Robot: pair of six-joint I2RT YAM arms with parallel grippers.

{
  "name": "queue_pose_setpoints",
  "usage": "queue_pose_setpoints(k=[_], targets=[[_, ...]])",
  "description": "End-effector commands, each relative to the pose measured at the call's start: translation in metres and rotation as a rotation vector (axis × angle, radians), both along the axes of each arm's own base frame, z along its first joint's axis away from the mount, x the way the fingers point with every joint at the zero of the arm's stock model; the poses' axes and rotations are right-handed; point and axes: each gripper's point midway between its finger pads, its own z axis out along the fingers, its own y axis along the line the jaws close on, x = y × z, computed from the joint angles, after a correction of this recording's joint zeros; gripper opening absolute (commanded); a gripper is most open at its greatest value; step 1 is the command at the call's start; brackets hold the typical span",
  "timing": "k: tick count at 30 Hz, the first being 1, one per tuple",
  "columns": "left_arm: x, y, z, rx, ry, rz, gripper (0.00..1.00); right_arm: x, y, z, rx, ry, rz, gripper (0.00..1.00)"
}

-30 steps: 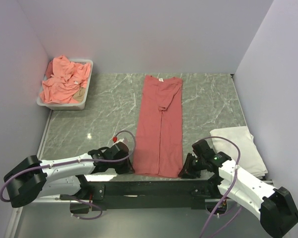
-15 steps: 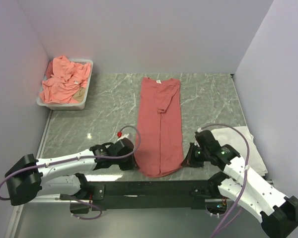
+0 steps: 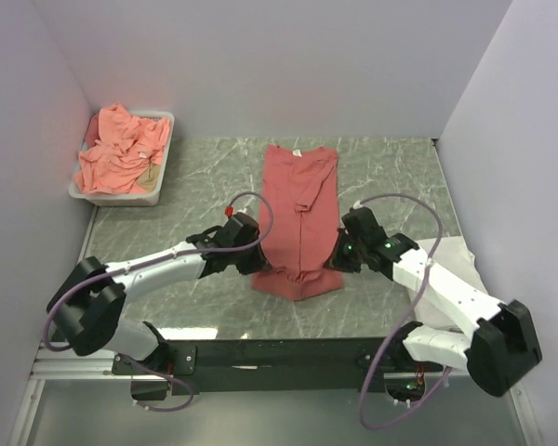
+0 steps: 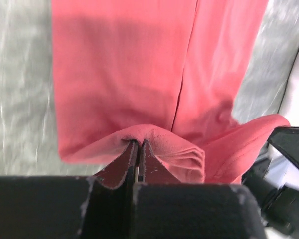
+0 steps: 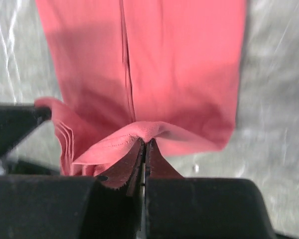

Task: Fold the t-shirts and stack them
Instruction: Fold the tshirt

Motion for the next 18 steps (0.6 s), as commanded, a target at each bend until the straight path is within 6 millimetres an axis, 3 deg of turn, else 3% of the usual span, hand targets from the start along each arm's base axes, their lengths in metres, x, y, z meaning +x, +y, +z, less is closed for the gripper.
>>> queue_pose_setpoints(k=[1, 6, 18], targets=[[0.038, -0.019, 0.023, -0.061, -0.093, 0.022, 0.01, 0.056, 0.001, 0.017, -0.062, -0.161, -0.088, 0.00], [0.066, -0.026, 0.022, -0.074, -0.101, 0.070, 0.01, 0.088, 0.000, 0.002, -0.126, -0.158, -0.138, 0.00], [0.133, -0.014, 0.027, -0.017, -0.165, 0.193, 0.01, 0.150, -0.012, -0.007, -0.167, -0.169, -0.222, 0.00]])
